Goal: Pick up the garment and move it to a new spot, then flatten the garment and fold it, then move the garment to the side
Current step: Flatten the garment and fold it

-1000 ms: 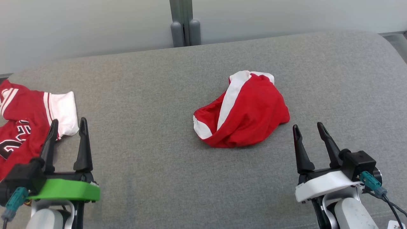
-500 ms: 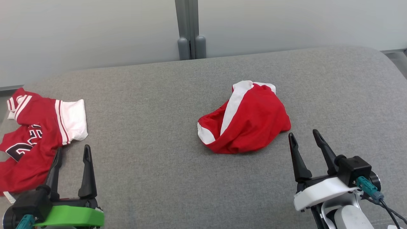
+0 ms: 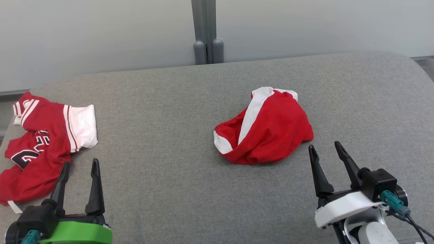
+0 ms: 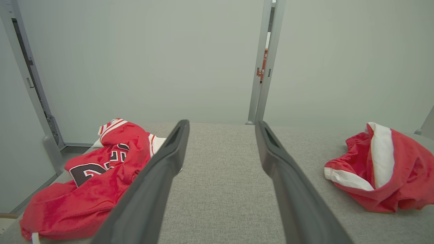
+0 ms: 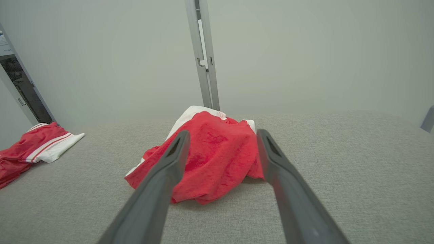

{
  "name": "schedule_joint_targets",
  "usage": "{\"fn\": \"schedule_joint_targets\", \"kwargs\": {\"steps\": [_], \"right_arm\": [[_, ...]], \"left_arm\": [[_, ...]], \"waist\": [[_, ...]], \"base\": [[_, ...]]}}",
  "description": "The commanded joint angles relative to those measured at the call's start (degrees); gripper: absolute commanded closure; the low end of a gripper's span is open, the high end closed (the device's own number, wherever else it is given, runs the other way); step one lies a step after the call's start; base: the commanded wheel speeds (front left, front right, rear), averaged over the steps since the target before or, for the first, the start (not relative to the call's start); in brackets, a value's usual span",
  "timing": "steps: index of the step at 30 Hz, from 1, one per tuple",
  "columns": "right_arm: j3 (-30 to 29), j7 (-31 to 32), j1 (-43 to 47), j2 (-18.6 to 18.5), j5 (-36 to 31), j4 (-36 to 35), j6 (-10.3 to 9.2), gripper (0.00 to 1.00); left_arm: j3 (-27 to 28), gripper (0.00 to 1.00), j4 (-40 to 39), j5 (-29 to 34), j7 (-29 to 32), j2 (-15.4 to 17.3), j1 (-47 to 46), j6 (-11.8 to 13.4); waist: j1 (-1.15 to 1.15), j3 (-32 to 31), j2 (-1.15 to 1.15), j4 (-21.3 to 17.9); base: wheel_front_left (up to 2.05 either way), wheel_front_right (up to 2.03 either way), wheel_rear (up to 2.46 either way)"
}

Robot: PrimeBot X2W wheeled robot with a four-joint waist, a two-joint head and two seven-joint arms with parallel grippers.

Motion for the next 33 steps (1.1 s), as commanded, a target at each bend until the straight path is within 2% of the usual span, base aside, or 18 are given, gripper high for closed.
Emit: {"fn": "schedule_joint_targets", "kwargs": {"steps": [1, 33], "right_arm": [[0.1, 0.1, 0.5, -0.1, -0.1, -0.1, 0.03, 0.0], [0.2, 0.0, 0.6, 0.0, 0.1, 0.3, 0.03, 0.0]], "left_arm": [[0.2, 0.0, 0.2, 0.6, 0.0, 0.0, 0.8, -0.2], [1.1, 0.0, 1.6, 1.7, 0.0, -0.7, 0.0, -1.5]], "waist": [[0.0, 0.0, 0.0, 0.1], [0.0, 0.1, 0.0, 0.3]], "base": [[0.0, 0.0, 0.0], [0.0, 0.0, 0.0]]}}
